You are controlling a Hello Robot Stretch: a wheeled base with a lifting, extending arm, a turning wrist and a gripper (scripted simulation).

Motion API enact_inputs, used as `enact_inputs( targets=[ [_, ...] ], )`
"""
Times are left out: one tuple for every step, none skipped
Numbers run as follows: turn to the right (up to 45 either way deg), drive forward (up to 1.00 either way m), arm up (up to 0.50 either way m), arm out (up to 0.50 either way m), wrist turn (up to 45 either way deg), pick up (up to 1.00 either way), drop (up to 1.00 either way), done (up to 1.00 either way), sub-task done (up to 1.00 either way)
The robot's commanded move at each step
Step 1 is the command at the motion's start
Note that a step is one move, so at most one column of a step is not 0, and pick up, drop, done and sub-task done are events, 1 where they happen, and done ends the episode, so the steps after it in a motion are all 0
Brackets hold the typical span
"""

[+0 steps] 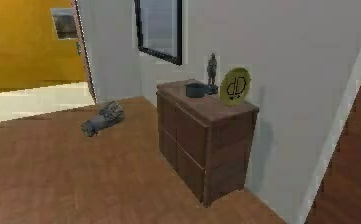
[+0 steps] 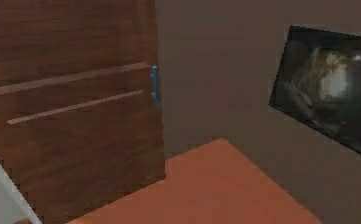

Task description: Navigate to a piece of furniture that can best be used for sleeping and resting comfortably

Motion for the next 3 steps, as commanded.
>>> enact_inputs(
  targets=[
    [-42.0, 0.0, 0.0, 0.0, 0.0, 0.0, 0.0, 0.0, 0.0],
    [-3.0, 0.0, 0.0, 0.0, 0.0, 0.0, 0.0, 0.0, 0.0],
    [0.0, 0.65, 0.0, 0.0, 0.0, 0.0, 0.0, 0.0, 0.0]
  ],
)
